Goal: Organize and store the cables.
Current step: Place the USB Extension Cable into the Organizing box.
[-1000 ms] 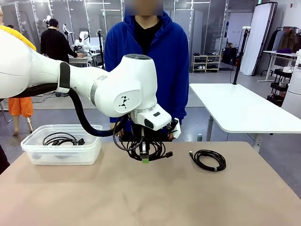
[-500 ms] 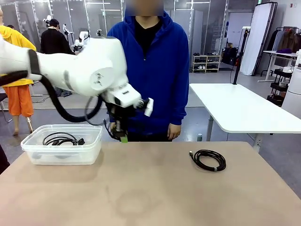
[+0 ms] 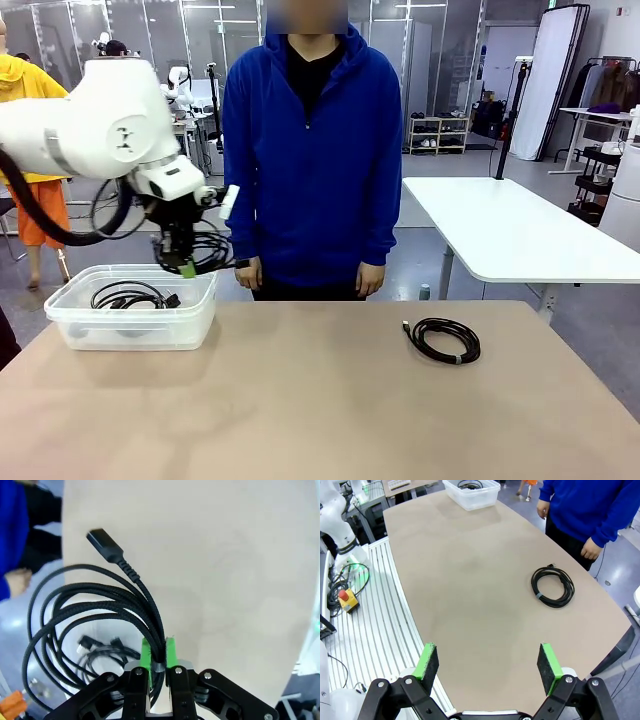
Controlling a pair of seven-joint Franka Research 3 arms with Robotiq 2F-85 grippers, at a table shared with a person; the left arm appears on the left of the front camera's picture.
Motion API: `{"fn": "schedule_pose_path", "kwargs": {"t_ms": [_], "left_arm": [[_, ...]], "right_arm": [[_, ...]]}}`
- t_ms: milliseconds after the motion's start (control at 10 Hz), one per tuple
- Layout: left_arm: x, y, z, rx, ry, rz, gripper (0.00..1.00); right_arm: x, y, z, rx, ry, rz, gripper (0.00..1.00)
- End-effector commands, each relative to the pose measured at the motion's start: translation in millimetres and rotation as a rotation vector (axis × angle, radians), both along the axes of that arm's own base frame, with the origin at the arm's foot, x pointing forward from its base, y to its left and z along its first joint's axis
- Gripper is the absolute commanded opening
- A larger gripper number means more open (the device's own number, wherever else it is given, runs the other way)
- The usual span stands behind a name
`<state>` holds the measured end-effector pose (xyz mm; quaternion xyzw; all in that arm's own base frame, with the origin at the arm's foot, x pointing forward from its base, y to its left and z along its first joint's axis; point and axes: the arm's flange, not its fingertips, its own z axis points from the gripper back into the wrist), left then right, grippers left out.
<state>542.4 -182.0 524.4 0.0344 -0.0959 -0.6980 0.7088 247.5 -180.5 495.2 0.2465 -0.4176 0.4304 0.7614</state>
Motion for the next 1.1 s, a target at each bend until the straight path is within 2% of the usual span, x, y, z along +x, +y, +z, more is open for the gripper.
{"fn": "schedule_pose_path", "kwargs": {"t_ms": [0,200,300,400,500,600,1000], "left_arm": [[-6,38,-1,-0.054,-0.009,-0.004,0.13],[-3,88,1,-0.120,0.011,0.080,0.13],[-4,110,4,-0.116,-0.001,0.170,0.13],[-7,118,10,-0.177,-0.016,0.185,0.13],[-12,118,16,-0.224,-0.004,0.150,0.13],[3,117,6,-0.116,0.011,0.170,0.13],[1,118,7,-0.141,0.016,0.173,0.13]], "right_arm": [[1,-1,1,0.005,-0.019,0.008,1.00],[1,-1,1,0.005,-0.019,0.008,1.00],[1,-1,1,0.005,-0.019,0.008,1.00],[1,-1,1,0.005,-0.019,0.008,1.00],[1,-1,1,0.005,-0.019,0.008,1.00],[1,-1,1,0.005,-0.019,0.008,1.00],[1,-1,1,0.005,-0.019,0.008,1.00]]}}
